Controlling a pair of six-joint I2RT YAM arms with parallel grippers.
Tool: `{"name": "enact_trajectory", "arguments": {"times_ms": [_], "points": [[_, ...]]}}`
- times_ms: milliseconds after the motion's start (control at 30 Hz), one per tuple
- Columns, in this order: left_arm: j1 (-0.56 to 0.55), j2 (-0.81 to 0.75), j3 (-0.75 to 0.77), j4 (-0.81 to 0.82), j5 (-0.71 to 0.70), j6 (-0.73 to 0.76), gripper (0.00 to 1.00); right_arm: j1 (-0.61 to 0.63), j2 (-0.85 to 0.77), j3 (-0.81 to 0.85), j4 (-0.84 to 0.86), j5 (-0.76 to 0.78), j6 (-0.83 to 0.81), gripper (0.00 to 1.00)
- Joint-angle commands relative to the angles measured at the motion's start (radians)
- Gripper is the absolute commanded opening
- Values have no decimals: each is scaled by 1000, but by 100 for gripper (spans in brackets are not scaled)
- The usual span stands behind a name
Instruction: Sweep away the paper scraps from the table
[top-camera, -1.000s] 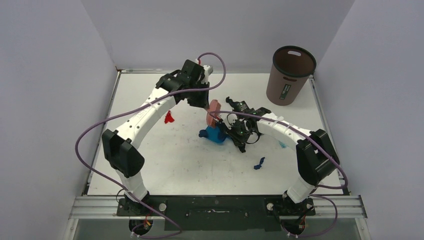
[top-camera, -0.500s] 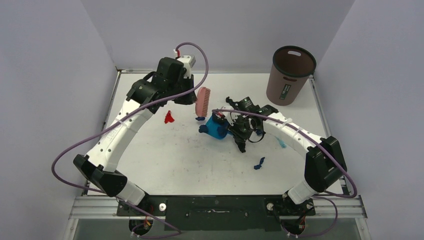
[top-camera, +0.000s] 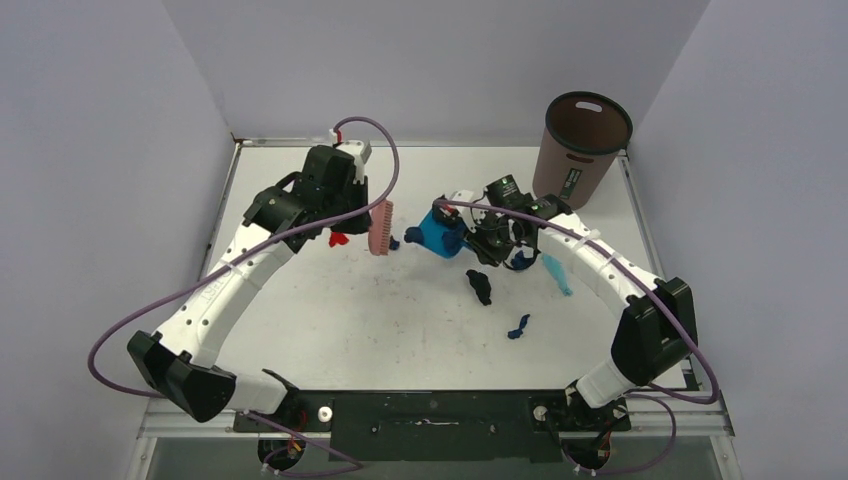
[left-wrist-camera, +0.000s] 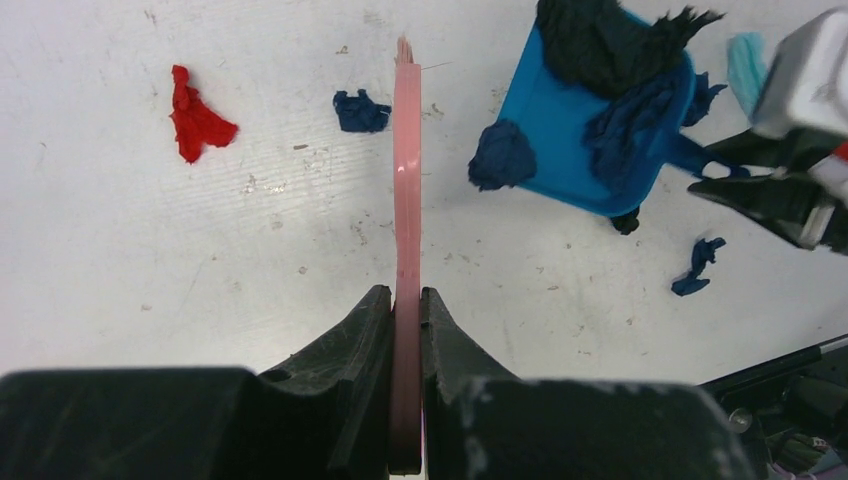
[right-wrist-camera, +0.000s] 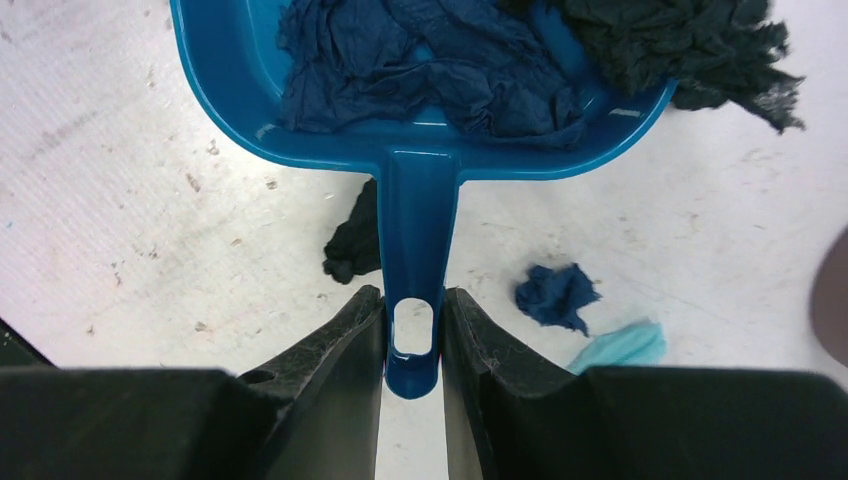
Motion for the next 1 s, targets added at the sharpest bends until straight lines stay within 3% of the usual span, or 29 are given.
{"name": "enact_trajectory", "arguments": {"times_ms": [0, 300, 967], "points": [[14, -90, -62, 91, -42, -5, 0, -48, -13, 99, -14, 29, -17, 15], [29, -139, -187, 125, -20, 11, 0, -166, 12, 207, -26, 26, -16, 5], [29, -163, -272, 134, 29, 0, 0, -545, 94, 490, -19, -58, 96, 5]]}}
